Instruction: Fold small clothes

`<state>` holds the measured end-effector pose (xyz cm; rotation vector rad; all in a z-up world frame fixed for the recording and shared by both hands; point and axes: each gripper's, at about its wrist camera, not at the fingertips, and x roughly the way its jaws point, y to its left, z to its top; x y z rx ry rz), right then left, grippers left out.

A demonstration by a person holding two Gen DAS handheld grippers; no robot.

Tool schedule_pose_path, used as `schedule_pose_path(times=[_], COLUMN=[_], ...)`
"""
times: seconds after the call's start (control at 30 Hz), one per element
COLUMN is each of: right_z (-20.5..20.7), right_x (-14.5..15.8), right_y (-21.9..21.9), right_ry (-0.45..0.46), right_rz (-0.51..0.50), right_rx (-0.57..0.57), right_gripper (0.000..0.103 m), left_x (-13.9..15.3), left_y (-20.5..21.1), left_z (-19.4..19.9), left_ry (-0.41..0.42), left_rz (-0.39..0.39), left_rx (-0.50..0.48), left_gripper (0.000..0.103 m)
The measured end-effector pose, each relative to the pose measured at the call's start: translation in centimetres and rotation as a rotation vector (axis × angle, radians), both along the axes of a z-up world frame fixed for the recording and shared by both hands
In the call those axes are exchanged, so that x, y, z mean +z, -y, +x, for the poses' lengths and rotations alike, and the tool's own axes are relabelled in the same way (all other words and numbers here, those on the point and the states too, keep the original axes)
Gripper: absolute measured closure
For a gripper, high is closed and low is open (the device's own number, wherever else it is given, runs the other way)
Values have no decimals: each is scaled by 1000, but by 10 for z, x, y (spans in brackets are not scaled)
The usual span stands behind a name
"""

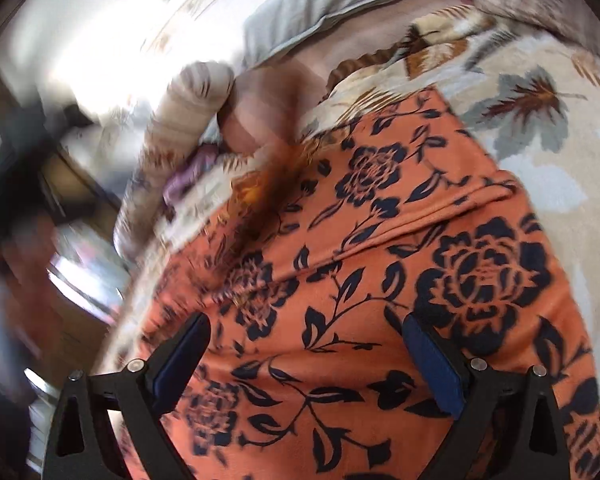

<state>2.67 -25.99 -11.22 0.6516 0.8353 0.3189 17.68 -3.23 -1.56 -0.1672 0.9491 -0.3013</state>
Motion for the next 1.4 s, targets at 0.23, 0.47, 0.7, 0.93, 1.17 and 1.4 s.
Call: schedule_pose_path(times=[0.23, 0.47, 0.7, 0.93, 1.17, 1.4], right_z=[6, 89, 124, 146, 99, 88], right_x=[27, 14, -18, -14, 62, -2], right_y=[48, 62, 43, 29, 2, 19], right_ry=[-2, -170, -297, -321, -73, -239], right_rz=[150, 292, 252, 12, -241, -225], right_rx=[-118, -150, -268, -253, -214, -227], right_gripper=[5, 5, 7, 93, 94, 74], left_x=[-28, -64, -85, -93, -103, -103], left_y=[-137, -215, -218, -218, -220, -213], left_z=[-42, -61, -60, -59, -57, -58], left_ry=[9, 7, 51, 29, 5, 20], left_rz=[45, 34, 1, 35, 37, 91], left_rx=[248, 420, 402, 397, 426, 410], left_gripper=[28, 28, 28, 28, 28, 27])
